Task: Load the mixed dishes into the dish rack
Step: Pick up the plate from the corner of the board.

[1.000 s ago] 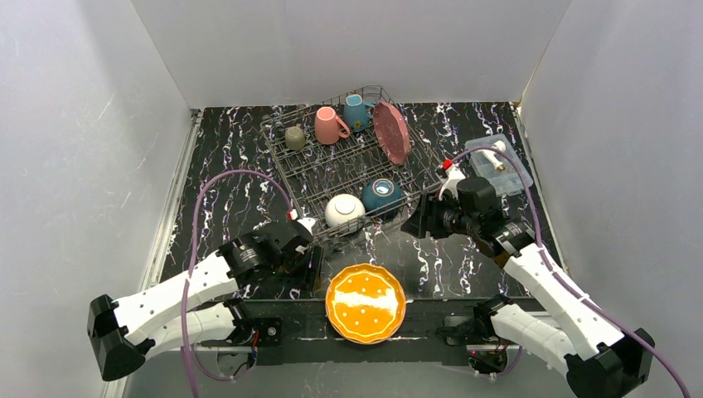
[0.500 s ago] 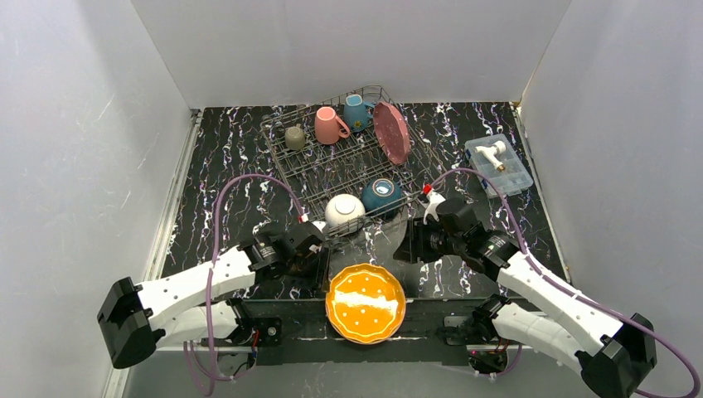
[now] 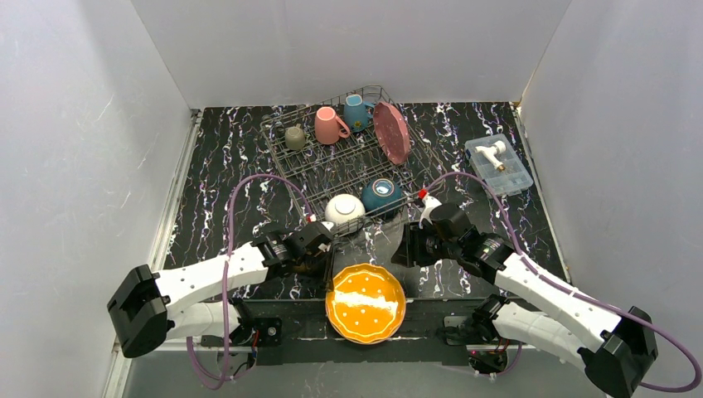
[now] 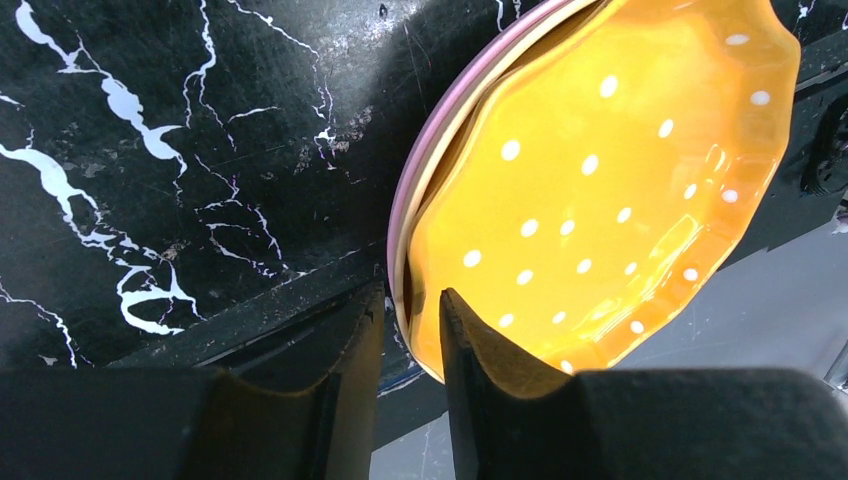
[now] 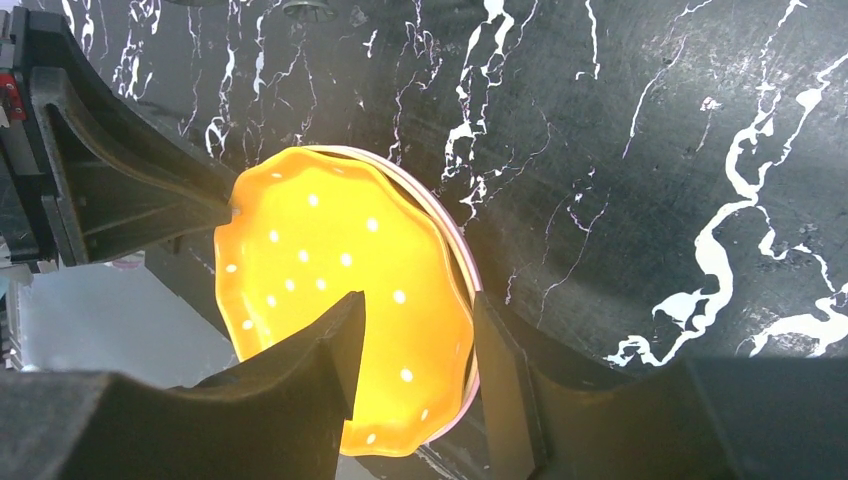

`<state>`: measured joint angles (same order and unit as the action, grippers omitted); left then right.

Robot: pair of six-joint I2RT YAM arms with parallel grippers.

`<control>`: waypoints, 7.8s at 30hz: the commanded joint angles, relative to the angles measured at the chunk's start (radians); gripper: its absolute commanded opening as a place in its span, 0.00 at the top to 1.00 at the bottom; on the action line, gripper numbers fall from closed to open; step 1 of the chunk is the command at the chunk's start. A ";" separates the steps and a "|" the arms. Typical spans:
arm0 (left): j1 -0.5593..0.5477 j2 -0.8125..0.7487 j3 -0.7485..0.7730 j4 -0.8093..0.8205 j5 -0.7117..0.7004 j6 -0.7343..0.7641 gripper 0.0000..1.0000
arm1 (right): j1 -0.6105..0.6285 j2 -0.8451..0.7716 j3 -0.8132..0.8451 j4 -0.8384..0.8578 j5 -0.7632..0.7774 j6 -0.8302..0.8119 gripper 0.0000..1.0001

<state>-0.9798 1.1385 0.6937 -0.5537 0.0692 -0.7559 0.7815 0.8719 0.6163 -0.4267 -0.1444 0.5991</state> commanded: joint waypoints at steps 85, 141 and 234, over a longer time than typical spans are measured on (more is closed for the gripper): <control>-0.020 -0.333 0.069 -0.332 -0.098 -0.032 1.00 | 0.386 0.313 -0.059 0.257 0.088 0.144 0.45; -0.022 -0.370 -0.002 -0.296 -0.076 -0.069 0.58 | 0.501 0.313 0.127 0.111 0.321 0.169 0.43; -0.021 -0.026 -0.169 0.058 -0.023 -0.046 0.92 | 0.506 0.131 0.045 -0.082 0.407 0.244 0.48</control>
<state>-0.9970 1.0924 0.5636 -0.4595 0.0551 -0.8078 1.2789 1.0050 0.6586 -0.5354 0.2596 0.8299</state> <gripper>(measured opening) 0.086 0.540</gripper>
